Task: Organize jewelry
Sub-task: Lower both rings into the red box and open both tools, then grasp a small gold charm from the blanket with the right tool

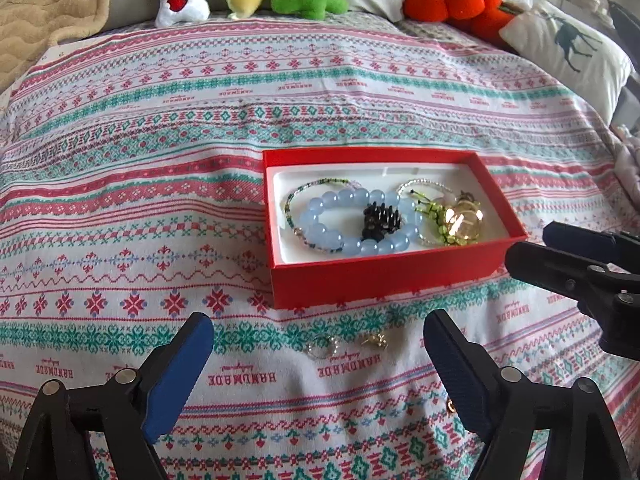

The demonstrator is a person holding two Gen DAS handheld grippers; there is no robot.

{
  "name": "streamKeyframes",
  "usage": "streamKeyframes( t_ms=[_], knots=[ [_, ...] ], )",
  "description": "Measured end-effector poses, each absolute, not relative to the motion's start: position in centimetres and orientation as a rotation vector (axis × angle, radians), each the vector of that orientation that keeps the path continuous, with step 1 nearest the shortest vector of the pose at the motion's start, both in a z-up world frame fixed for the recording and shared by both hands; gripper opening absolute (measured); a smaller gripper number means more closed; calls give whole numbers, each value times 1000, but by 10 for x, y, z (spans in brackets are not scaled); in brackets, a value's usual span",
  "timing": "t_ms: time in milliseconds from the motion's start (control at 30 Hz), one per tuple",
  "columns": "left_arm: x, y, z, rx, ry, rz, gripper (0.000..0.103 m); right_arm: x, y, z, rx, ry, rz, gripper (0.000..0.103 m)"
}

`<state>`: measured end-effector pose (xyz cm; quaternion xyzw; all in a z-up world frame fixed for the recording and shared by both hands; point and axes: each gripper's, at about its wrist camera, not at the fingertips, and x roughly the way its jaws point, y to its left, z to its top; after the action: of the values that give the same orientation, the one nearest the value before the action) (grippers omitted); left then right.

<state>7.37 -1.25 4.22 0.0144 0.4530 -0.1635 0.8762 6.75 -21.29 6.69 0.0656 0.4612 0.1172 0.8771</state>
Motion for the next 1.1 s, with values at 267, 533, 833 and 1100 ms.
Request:
streamKeyframes(
  t_ms=[267, 533, 833, 1100],
  knots=[
    [67, 2, 30, 19, 1000, -315, 96, 50, -205, 62, 94, 986, 261, 78],
    [60, 13, 15, 34, 1055, -300, 97, 39, -202, 42, 40, 1054, 254, 79],
    [51, 18, -2, 63, 1116, -296, 97, 26, -194, 19, 15, 1145, 256, 79],
    [44, 23, -9, 78, 1134, -297, 97, 21, -180, 7, -13, 1179, 268, 79]
  ],
)
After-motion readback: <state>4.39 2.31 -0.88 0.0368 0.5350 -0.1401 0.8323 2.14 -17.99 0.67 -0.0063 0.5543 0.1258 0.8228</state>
